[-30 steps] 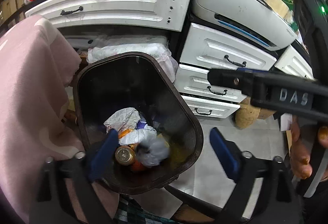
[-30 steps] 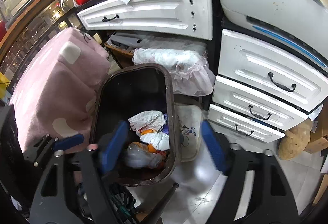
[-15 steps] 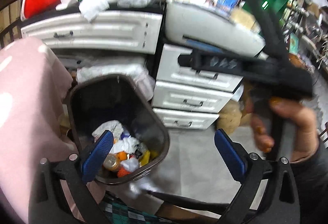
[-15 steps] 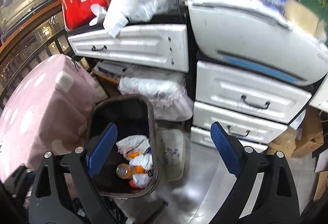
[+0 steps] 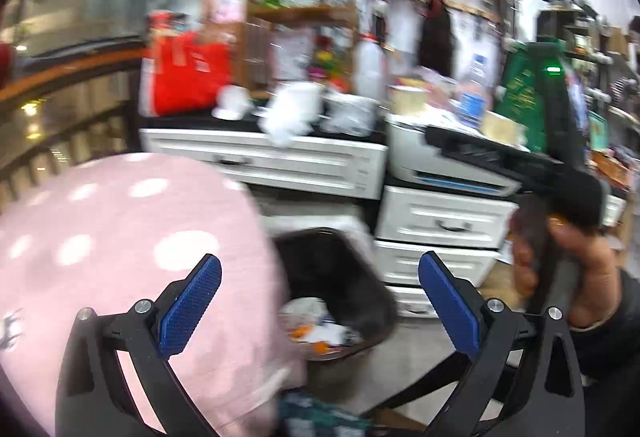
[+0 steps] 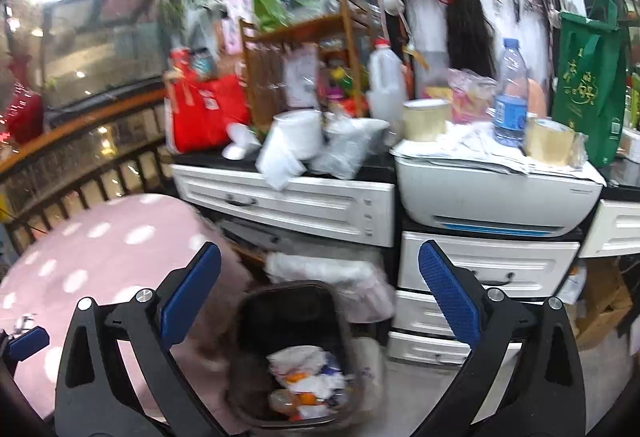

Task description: Collect trash

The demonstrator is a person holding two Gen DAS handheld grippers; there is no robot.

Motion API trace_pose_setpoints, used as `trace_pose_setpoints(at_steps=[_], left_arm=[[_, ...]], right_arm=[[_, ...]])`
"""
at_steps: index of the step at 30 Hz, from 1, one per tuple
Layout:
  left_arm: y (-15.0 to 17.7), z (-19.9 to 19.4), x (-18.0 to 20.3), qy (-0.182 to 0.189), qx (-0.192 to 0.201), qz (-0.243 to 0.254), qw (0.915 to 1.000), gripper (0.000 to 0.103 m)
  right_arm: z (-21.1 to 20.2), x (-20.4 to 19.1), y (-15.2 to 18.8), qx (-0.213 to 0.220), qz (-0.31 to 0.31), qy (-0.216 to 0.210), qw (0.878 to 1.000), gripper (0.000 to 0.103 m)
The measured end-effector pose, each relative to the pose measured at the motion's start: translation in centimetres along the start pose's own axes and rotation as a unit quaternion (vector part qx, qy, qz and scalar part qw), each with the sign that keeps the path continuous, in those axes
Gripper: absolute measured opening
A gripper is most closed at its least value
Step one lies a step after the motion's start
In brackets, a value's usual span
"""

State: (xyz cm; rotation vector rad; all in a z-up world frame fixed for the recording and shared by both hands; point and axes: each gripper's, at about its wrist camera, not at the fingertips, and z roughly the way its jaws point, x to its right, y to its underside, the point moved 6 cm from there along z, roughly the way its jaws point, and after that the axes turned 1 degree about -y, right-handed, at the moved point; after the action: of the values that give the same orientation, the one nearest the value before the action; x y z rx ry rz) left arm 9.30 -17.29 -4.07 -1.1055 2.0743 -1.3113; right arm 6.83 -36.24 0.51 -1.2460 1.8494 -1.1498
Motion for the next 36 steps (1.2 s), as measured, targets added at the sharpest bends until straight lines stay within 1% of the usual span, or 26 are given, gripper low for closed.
trace_pose_setpoints(at_steps=[3, 5, 6, 8, 10, 13, 14, 16, 20, 29, 36], left_arm=[[0.7, -2.4, -2.5, -0.036, 0.013, -0.029, 0.9989, 0.097], [0.8, -4.2, -4.3, -0.071, 0.031, -0.054, 0.9955, 0.097], [0.8, -5.2, -5.2, -0.093, 0.043, -0.067, 0.9924, 0.097], [0.8, -6.9, -6.6, -0.126, 0.061, -0.085, 0.9866, 0.097], [0.8, -8.5, -7.5, -0.159, 0.080, -0.093, 0.9795, 0.097], [0.9, -10.1, -8.3, -0.193, 0.097, -0.091, 0.9721, 0.097], [0.9, -10.4, -8.5, -0.196, 0.099, -0.092, 0.9712, 0.097], [1.2, -11.1, -8.6, -0.200, 0.106, -0.090, 0.9699, 0.097], [1.3, -11.7, -8.5, -0.203, 0.111, -0.081, 0.9694, 0.097], [1.5, -12.5, -8.0, -0.195, 0.121, -0.078, 0.9701, 0.097], [1.6, -12.4, -7.9, -0.189, 0.120, -0.078, 0.9714, 0.097]], right_arm=[[-2.0, -1.9, 1.2, 0.018, 0.012, -0.008, 1.000, 0.097], [-3.2, -3.5, 2.1, 0.025, -0.001, -0.023, 0.999, 0.097], [-3.7, -4.8, 2.7, 0.019, -0.022, -0.036, 0.999, 0.097], [-4.2, -6.3, 3.6, 0.008, -0.050, -0.049, 0.998, 0.097], [-5.1, -7.8, 4.6, 0.003, -0.075, -0.065, 0.995, 0.097], [-6.8, -9.4, 5.7, 0.019, -0.115, -0.073, 0.990, 0.097], [-7.4, -9.8, 5.9, 0.026, -0.130, -0.073, 0.988, 0.097], [-8.4, -10.1, 6.3, 0.035, -0.138, -0.075, 0.987, 0.097], [-9.8, -10.0, 6.8, 0.046, -0.134, -0.092, 0.986, 0.097], [-10.5, -9.8, 6.7, 0.055, -0.126, -0.105, 0.985, 0.097], [-10.4, -9.8, 6.7, 0.051, -0.122, -0.109, 0.985, 0.097]])
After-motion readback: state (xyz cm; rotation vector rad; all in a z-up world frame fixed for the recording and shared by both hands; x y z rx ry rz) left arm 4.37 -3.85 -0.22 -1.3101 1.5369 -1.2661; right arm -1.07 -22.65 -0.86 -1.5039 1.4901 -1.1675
